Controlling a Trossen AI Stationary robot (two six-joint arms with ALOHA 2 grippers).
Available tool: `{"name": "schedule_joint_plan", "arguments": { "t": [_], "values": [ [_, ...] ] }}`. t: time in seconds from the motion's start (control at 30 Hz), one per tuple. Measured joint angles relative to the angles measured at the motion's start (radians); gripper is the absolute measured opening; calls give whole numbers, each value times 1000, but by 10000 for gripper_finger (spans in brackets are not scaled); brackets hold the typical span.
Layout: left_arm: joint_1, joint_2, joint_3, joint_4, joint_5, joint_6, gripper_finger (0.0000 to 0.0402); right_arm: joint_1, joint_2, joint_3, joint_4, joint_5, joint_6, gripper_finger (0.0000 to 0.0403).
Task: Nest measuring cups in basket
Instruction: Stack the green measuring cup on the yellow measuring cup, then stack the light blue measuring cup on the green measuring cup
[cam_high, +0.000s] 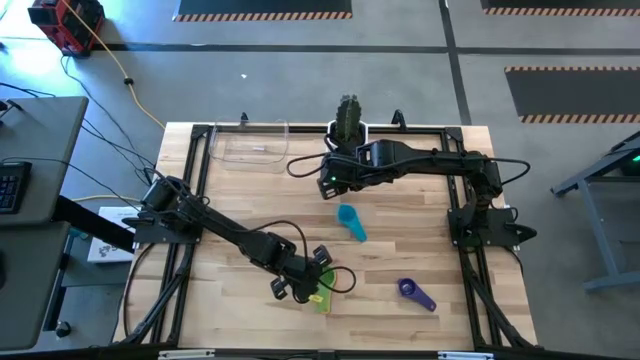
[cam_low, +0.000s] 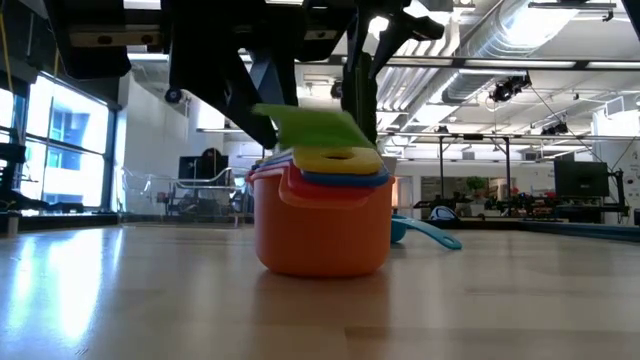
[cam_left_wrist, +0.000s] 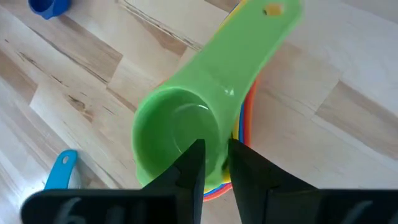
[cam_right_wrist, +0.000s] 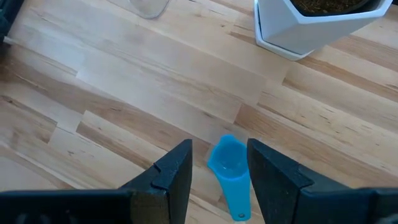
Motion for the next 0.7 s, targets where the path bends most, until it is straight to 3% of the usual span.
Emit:
{"name": "schedule_joint_plan", "arguments": {
  "t": [0.2, 0.47, 0.7],
  "values": [
    [-1, 0, 0, 0, -5, -38, 70, 0, 0, 0, 0, -44, 0, 145],
    [-1, -8, 0, -67, -137, -152, 70, 43, 0, 0, -1, -118, 1, 145],
    [-1, -32, -1, -151, -103, -270, 70, 131, 0, 1, -58, -122, 52, 145]
  ]
}}
